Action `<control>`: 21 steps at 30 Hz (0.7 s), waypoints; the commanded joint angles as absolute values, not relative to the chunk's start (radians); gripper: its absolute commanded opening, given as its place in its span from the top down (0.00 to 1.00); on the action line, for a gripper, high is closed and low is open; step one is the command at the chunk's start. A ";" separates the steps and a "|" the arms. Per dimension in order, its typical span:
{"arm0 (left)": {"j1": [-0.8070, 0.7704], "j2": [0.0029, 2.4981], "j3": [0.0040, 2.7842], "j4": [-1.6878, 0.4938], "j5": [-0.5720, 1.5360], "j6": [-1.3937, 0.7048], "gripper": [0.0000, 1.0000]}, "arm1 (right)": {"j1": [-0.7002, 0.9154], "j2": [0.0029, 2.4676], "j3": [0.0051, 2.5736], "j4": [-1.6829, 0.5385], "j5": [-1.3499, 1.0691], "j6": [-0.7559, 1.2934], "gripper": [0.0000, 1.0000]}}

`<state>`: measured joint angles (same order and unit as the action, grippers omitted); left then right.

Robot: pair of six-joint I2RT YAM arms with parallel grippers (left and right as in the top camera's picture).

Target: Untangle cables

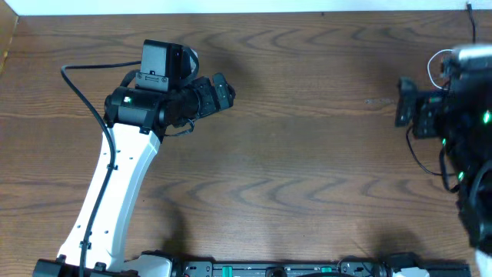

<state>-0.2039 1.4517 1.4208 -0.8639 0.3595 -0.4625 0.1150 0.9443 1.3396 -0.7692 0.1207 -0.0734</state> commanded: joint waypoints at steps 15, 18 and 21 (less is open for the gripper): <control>-0.204 1.453 1.426 -0.867 0.347 -0.441 0.02 | 0.038 0.346 0.545 -0.259 0.042 -0.105 0.01; -0.204 1.453 1.426 -0.867 0.347 -0.441 0.02 | 0.038 0.265 0.450 -0.211 0.041 -0.089 0.01; -0.204 1.453 1.426 -0.867 0.347 -0.441 0.02 | 0.038 0.195 0.364 -0.183 0.030 -0.060 0.01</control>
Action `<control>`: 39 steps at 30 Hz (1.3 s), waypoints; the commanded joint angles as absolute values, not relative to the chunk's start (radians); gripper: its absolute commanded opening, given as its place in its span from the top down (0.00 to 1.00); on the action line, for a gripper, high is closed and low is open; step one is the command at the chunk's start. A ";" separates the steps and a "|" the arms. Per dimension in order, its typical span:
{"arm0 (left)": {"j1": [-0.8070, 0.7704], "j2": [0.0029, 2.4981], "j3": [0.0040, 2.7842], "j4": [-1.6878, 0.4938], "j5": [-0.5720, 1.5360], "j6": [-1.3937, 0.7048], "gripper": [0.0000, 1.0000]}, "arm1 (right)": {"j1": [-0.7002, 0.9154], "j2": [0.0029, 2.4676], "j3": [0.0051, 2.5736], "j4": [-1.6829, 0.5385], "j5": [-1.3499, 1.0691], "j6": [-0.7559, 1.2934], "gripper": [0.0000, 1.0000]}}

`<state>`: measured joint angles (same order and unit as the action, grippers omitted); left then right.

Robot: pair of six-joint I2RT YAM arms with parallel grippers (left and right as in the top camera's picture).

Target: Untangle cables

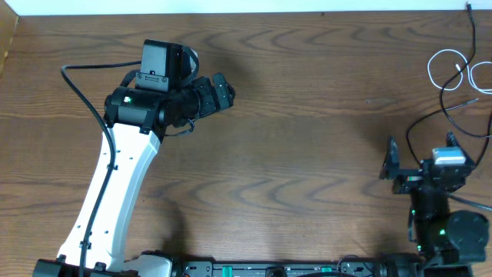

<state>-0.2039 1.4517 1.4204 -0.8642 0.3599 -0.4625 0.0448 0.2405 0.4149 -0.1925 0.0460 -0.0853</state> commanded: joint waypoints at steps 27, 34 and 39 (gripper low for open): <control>-0.204 1.453 1.426 -0.867 0.347 -0.441 0.02 | 0.061 0.005 0.013 -0.093 -0.003 -0.057 0.01; -0.204 1.453 1.426 -0.867 0.347 -0.441 0.02 | 0.067 0.005 0.012 -0.089 -0.003 -0.057 0.01; -0.204 1.453 1.426 -0.867 0.347 -0.441 0.02 | 0.067 0.005 0.005 -0.073 -0.003 -0.057 0.01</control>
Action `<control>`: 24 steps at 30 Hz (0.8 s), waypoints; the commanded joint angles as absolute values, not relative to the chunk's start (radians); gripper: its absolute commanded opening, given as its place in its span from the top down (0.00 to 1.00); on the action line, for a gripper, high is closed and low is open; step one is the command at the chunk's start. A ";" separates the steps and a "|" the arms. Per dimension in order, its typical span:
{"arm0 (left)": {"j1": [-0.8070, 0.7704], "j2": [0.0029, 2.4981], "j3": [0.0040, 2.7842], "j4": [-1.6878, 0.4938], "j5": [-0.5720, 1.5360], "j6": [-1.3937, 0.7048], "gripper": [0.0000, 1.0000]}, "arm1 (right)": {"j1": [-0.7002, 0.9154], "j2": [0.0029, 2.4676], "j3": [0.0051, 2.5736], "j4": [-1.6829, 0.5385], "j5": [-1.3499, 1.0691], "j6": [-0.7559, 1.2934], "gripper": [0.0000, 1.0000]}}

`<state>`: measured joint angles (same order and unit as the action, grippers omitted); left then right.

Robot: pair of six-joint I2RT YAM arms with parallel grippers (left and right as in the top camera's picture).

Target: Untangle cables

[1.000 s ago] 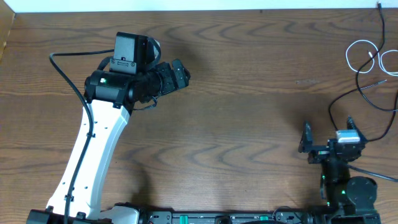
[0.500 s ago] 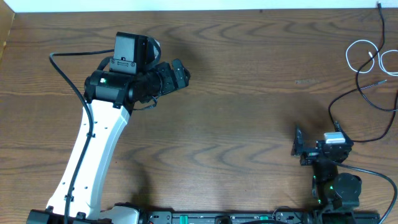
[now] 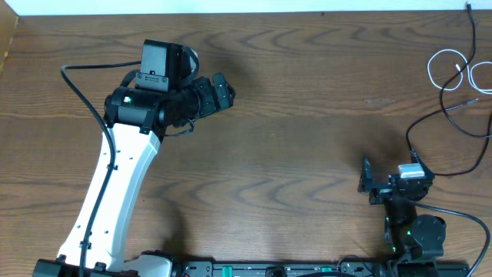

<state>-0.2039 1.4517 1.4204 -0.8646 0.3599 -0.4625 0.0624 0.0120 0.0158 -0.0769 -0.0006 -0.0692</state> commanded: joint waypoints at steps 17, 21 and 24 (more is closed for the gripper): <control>-0.204 1.453 1.426 -0.867 0.347 -0.441 0.02 | 0.067 0.005 0.005 -0.071 -0.003 -0.057 0.01; -0.204 1.453 1.426 -0.867 0.347 -0.441 0.02 | 0.066 0.005 0.005 -0.071 -0.003 -0.057 0.01; -0.204 1.453 1.426 -0.867 0.347 -0.441 0.02 | 0.066 0.005 0.005 -0.057 -0.003 -0.057 0.01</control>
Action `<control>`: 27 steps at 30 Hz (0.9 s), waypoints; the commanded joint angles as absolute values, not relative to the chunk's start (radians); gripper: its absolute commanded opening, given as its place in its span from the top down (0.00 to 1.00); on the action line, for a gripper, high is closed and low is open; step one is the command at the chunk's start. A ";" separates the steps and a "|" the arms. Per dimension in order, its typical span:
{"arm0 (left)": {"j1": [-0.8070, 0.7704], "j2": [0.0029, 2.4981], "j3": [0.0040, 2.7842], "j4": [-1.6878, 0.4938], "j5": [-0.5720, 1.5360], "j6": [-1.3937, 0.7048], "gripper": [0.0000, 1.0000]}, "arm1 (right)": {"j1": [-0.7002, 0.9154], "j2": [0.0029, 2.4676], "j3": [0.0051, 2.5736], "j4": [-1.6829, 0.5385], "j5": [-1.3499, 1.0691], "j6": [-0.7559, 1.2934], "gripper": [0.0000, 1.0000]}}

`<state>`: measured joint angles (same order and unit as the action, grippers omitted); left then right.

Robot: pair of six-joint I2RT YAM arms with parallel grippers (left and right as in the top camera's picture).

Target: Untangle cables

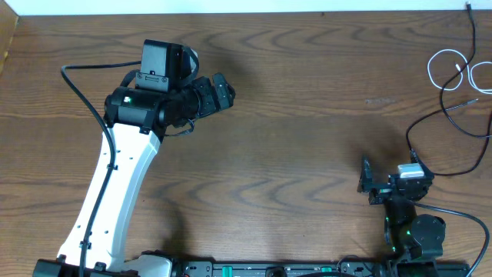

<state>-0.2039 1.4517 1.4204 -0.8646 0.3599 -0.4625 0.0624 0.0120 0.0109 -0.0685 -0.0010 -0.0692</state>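
The cables lie at the far right edge of the table. A white cable (444, 66) curls in a loop there, and a thin black cable (446, 111) runs beneath it, crossing it near the edge. My right gripper (364, 177) sits low at the front right, well short of the cables, its fingers apart and holding nothing. At the upper left my left gripper (224, 88) points right, far from the cables, with its fingers together and nothing in them.
The white left arm (115, 185) slants across the left side of the wooden table (307, 115). The right arm's base (415, 235) stands at the front edge, with a black rail (277, 269) running along that edge.
My right arm first stood over the cables at the far right edge. It then stood nearer the front right with the cables uncovered behind it. After that it was lower and further left, where it stays. The left arm has held still throughout.
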 commanded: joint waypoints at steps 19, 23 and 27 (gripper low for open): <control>-0.204 1.453 1.426 -0.867 0.347 -0.441 0.02 | 0.066 0.005 0.005 -0.015 -0.003 -0.057 0.01; -0.204 1.453 1.426 -0.867 0.347 -0.441 0.02 | 0.066 0.007 0.006 -0.070 -0.003 -0.057 0.01; -0.204 1.453 1.426 -0.867 0.347 -0.441 0.02 | 0.066 0.009 0.006 -0.076 -0.003 -0.057 0.01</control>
<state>-0.2039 1.4517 1.4208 -0.8646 0.3599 -0.4625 0.0624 0.0128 0.0067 -0.0708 -0.0013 -0.0692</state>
